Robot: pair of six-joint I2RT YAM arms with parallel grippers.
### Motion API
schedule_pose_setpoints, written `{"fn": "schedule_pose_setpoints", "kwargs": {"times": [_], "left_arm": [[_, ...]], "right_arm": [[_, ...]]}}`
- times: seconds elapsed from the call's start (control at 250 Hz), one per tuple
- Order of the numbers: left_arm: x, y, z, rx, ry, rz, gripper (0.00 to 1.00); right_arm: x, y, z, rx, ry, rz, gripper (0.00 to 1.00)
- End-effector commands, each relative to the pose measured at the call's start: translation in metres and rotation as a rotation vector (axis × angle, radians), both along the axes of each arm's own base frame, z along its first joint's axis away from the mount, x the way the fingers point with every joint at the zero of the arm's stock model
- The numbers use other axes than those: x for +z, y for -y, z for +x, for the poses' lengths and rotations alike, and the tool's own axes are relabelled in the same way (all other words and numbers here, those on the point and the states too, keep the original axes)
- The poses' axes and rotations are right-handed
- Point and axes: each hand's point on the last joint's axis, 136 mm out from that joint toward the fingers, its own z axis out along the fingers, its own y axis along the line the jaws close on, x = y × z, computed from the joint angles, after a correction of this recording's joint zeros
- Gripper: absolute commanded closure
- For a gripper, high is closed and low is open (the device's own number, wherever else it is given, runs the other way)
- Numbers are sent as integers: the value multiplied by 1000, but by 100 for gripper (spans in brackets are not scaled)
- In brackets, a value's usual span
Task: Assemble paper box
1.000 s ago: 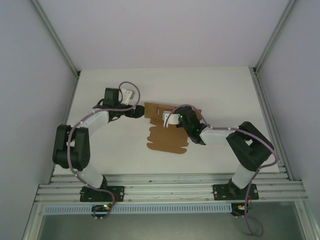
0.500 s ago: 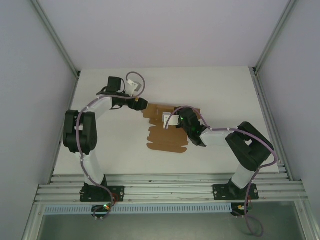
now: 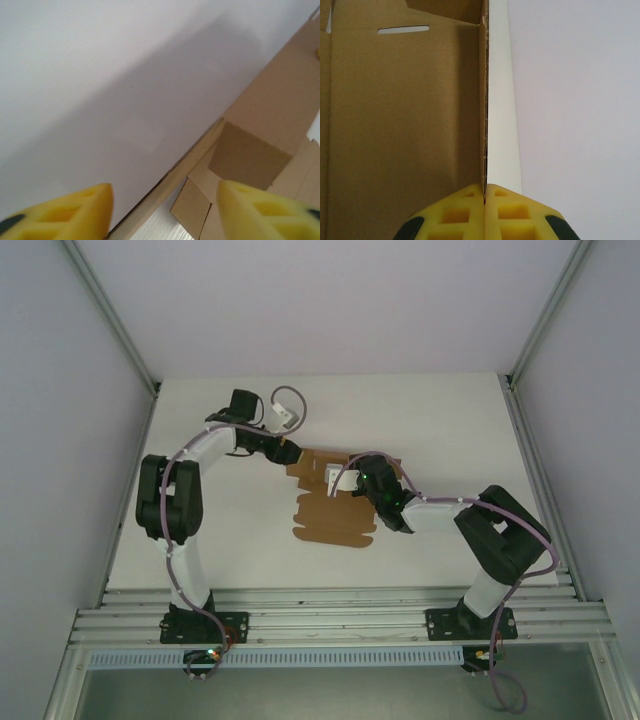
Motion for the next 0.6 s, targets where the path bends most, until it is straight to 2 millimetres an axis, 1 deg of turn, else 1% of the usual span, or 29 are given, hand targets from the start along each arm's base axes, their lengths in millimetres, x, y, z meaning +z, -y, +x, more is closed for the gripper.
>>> {"fn": "schedule_pose_setpoints", "kwargs": {"times": [0.0,0.032,0.096,0.152,0.272,0.324,0.335,0.359,0.447,0.479,0.599], "left_arm": [[0,4,-12,-59,-23,11,58],[-1,6,-17,-69,-28,22,62],[-4,9,-23,-78,-14,62,76],[-9,9,-25,-71,15,123,83],[-12,12,-31,-47,68,197,84],[-13,7,-28,-11,84,224,85],[-13,15,-34,-28,89,227,85],[-12,19,-37,-31,95,229,85],[-10,25,-44,-35,106,218,85],[-9,28,-46,-32,109,213,88],[-2,35,-44,47,83,195,91]], "right_arm": [[15,-4,1,-4,10,31,100],[15,-4,1,-7,12,32,100],[13,-4,2,-15,9,31,100],[15,-4,3,-23,17,31,100],[19,-4,4,-32,32,39,100],[20,-5,3,-32,30,44,100],[20,-5,2,-31,30,46,100],[20,-5,1,-29,28,47,100],[22,-6,-1,-30,33,56,100],[21,-7,-2,-30,28,56,100],[23,-10,-6,-31,30,63,100]]}}
